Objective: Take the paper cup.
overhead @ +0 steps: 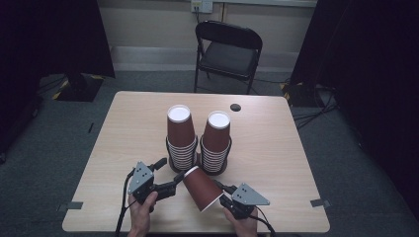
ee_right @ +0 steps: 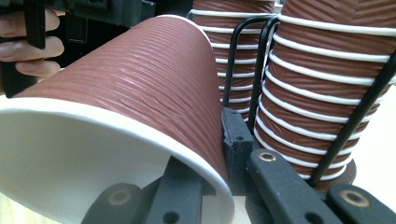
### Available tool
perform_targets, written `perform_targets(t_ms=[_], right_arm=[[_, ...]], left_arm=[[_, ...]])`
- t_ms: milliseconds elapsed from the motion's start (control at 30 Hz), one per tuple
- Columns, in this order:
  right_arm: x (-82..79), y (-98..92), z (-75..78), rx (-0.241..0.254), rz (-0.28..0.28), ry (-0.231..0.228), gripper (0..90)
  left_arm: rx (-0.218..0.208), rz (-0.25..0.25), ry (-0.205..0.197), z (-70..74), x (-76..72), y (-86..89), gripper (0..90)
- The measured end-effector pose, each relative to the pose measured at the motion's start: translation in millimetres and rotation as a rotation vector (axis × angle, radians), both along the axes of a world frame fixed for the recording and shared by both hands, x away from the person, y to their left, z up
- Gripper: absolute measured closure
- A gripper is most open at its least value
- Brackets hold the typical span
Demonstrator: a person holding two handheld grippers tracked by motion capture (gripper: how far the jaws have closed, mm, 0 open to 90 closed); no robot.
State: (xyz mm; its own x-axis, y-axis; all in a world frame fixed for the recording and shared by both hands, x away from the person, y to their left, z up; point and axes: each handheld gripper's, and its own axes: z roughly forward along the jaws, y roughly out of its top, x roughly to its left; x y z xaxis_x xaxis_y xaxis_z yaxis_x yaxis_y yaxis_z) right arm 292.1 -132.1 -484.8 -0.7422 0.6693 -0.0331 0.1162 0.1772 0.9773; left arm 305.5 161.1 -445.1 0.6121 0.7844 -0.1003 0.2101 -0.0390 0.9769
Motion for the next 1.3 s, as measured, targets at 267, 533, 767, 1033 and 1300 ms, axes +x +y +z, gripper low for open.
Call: perform_targets(t_ms=[267, 533, 767, 1033, 1300], right_arm=[[0.2, -7.1, 3.2, 0.016, 0.006, 0.03, 85.7], [3.5, -11.3, 6.6, 0.015, 0.002, 0.061, 85.6], [7.8, -17.5, 12.7, 0.012, 0.022, 0.106, 85.7], [13.9, -21.5, 20.7, 0.021, 0.057, 0.166, 85.8], [18.7, -23.9, 27.3, 0.016, 0.086, 0.233, 85.7]], left_arm=[[0.161, 0.016, -0.066, -2.5, -4.9, -4.0, 23.1], [0.244, -0.012, -0.103, -8.1, -8.6, -6.8, 22.4], [0.327, -0.056, -0.124, -9.2, -10.6, -8.9, 19.8], [0.466, -0.054, -0.22, -16.4, -20.0, -23.3, 17.6], [0.555, -0.045, -0.265, -23.7, -25.7, -34.8, 18.0]])
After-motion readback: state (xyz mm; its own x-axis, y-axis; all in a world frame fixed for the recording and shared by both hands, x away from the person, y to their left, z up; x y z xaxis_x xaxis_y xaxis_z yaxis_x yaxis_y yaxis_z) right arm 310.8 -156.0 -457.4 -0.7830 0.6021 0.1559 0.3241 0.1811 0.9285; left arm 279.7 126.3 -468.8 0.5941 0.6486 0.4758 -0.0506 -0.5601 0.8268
